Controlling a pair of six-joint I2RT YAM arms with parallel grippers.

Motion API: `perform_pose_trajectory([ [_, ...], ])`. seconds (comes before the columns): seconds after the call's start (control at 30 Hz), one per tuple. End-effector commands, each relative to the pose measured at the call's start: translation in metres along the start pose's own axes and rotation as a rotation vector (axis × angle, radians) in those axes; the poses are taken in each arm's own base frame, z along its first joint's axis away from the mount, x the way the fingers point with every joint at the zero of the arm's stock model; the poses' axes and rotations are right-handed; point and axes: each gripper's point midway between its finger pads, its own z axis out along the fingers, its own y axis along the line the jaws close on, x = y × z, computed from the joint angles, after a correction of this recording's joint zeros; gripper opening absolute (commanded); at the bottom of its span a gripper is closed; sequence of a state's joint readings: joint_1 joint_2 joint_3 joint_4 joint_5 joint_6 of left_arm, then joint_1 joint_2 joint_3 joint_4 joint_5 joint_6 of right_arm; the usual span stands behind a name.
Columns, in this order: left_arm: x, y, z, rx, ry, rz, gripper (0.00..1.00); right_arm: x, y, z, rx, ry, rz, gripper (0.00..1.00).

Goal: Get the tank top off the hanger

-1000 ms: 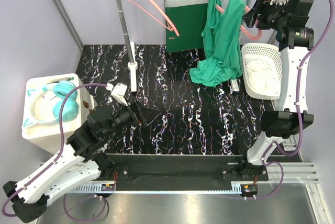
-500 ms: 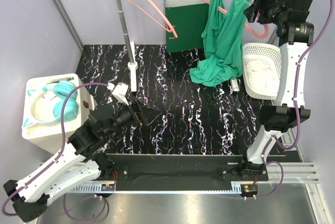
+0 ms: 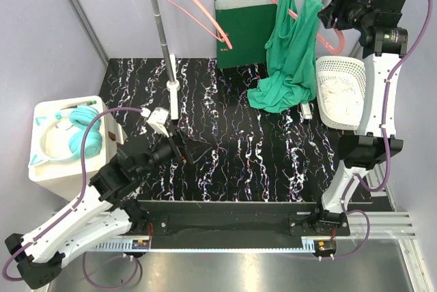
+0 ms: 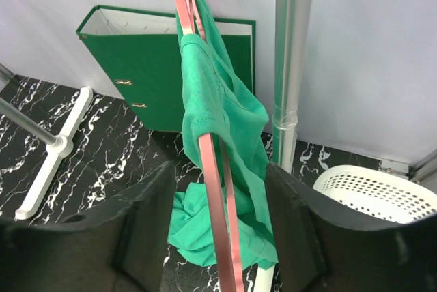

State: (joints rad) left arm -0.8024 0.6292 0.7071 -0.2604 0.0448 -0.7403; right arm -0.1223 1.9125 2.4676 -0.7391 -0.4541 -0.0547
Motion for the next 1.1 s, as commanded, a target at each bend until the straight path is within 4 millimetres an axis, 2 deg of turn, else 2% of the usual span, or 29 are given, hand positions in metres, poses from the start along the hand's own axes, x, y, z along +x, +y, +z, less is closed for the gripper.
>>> perform_pose_trajectory([
  [0.0,-0.028,-0.024,-0.009,0.065,-0.082,0.014,0.82,-0.005,0.014,0.006,-0.073,-0.017,-0.003,0.58],
  [0.03,-0.028,-0.024,-0.009,0.066,-0.085,0.015,0.82,-0.003,0.014,0.010,-0.082,-0.014,0.007,0.52],
  [0.07,-0.029,-0.025,-0.010,0.067,-0.086,0.016,0.82,-0.010,0.017,0.009,-0.087,-0.031,0.003,0.49],
  [0.17,-0.030,-0.027,-0.011,0.070,-0.083,0.018,0.82,-0.009,0.022,0.014,-0.112,-0.031,0.009,0.44],
  [0.33,-0.032,-0.028,-0.014,0.073,-0.087,0.023,0.82,-0.006,0.030,0.021,-0.139,-0.025,0.009,0.41],
  [0.43,-0.032,-0.028,-0.014,0.072,-0.086,0.026,0.82,-0.008,0.035,0.021,-0.151,-0.031,0.004,0.33],
  [0.47,-0.031,-0.028,-0.013,0.070,-0.081,0.026,0.82,-0.007,0.036,0.021,-0.156,-0.028,0.007,0.29],
  [0.57,-0.033,-0.029,-0.014,0.072,-0.084,0.026,0.82,-0.009,0.044,0.021,-0.190,-0.033,0.017,0.04],
  [0.6,-0.033,-0.030,-0.014,0.073,-0.085,0.027,0.82,-0.011,0.047,0.020,-0.193,-0.036,0.061,0.00],
  [0.8,-0.039,-0.035,-0.017,0.078,-0.090,0.052,0.82,-0.031,0.065,0.009,-0.188,-0.083,0.120,0.00],
  [1.07,-0.047,-0.041,-0.021,0.087,-0.101,0.080,0.83,-0.059,0.079,-0.024,-0.165,-0.181,0.175,0.00],
])
